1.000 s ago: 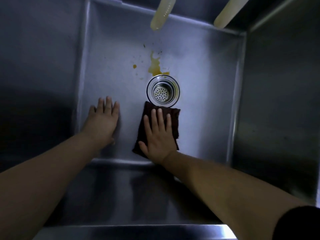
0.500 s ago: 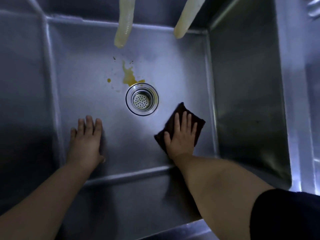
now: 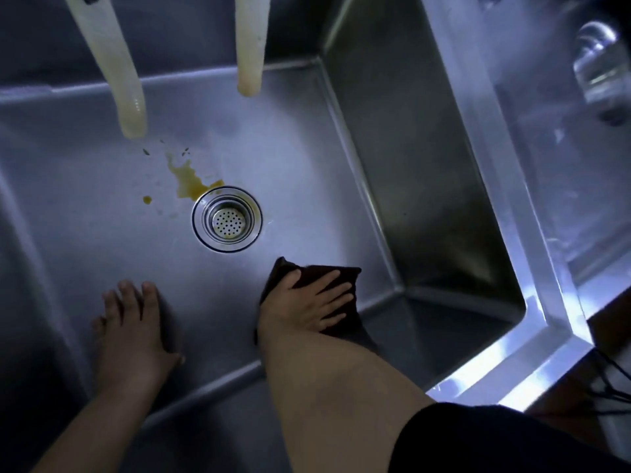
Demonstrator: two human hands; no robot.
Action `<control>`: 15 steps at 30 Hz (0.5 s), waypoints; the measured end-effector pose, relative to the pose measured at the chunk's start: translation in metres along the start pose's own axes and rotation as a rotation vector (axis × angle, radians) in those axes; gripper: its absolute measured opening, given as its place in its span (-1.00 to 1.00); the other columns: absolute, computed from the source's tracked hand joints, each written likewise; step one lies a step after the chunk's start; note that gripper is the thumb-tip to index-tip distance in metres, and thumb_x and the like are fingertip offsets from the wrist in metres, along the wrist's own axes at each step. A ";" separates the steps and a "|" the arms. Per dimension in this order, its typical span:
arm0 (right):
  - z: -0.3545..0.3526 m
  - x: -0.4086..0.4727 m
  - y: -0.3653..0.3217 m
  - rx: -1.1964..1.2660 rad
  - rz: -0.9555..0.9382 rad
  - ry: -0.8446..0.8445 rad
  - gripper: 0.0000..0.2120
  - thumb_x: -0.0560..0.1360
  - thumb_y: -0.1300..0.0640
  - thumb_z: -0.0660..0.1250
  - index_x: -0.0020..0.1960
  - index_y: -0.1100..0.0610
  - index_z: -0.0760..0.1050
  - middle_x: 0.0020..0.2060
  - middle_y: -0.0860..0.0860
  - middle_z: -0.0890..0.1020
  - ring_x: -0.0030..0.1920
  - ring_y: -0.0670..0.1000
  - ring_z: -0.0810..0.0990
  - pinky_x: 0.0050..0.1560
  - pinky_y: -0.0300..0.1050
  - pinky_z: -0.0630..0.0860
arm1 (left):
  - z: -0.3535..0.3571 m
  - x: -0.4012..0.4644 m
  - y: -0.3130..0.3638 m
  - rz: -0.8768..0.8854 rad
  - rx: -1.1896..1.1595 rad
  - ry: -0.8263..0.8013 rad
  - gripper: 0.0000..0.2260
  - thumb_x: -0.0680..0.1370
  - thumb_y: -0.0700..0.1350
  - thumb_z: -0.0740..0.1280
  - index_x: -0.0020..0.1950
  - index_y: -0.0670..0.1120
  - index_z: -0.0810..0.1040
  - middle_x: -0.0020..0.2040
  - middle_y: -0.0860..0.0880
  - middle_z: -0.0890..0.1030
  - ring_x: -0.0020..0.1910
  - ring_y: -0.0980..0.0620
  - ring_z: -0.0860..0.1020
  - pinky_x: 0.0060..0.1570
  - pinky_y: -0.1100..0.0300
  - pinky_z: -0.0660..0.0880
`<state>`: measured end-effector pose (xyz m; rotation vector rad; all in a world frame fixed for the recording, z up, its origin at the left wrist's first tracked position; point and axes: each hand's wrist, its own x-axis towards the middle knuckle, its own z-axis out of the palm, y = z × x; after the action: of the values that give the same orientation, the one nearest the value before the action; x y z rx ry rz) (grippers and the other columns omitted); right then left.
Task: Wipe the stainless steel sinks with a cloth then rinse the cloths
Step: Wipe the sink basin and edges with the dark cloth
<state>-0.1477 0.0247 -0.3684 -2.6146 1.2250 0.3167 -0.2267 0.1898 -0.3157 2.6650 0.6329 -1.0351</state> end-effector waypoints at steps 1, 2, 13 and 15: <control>-0.002 0.008 0.001 -0.007 -0.003 0.009 -0.26 0.51 -0.16 0.15 0.55 0.07 -0.06 0.54 0.13 -0.04 0.53 0.12 -0.16 0.44 0.12 -0.31 | 0.000 -0.001 -0.001 -0.001 0.000 0.001 0.11 0.21 0.04 0.59 0.53 -0.20 -0.02 0.53 -0.29 -0.04 0.48 -0.30 -0.02 0.41 -0.15 0.07; -0.006 0.019 0.001 -0.006 -0.012 0.030 -0.27 0.51 -0.15 0.16 0.55 0.09 -0.04 0.54 0.14 -0.02 0.53 0.14 -0.14 0.44 0.13 -0.28 | 0.000 -0.001 -0.002 0.000 0.001 0.001 0.10 0.20 0.04 0.60 0.53 -0.21 0.00 0.52 -0.29 -0.02 0.48 -0.31 -0.01 0.41 -0.15 0.08; -0.017 0.092 -0.014 -0.121 -0.098 0.090 -0.22 0.51 -0.17 0.13 0.54 0.20 -0.07 0.51 0.29 -0.01 0.51 0.26 -0.10 0.43 0.28 -0.16 | 0.004 0.001 -0.002 -0.006 0.045 0.008 0.12 0.20 0.08 0.59 0.53 -0.20 -0.01 0.52 -0.29 0.00 0.47 -0.31 0.01 0.39 -0.19 0.10; -0.014 0.093 -0.036 -0.105 -0.110 0.084 -0.22 0.50 -0.17 0.13 0.54 0.21 -0.05 0.50 0.30 0.01 0.51 0.28 -0.09 0.43 0.29 -0.16 | 0.004 0.002 -0.002 -0.016 0.036 0.004 0.12 0.21 0.10 0.57 0.53 -0.18 -0.05 0.52 -0.28 -0.03 0.48 -0.29 -0.01 0.40 -0.17 0.09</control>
<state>-0.0607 -0.0244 -0.3778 -2.7987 1.1129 0.2596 -0.2285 0.1909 -0.3203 2.6979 0.6441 -1.0551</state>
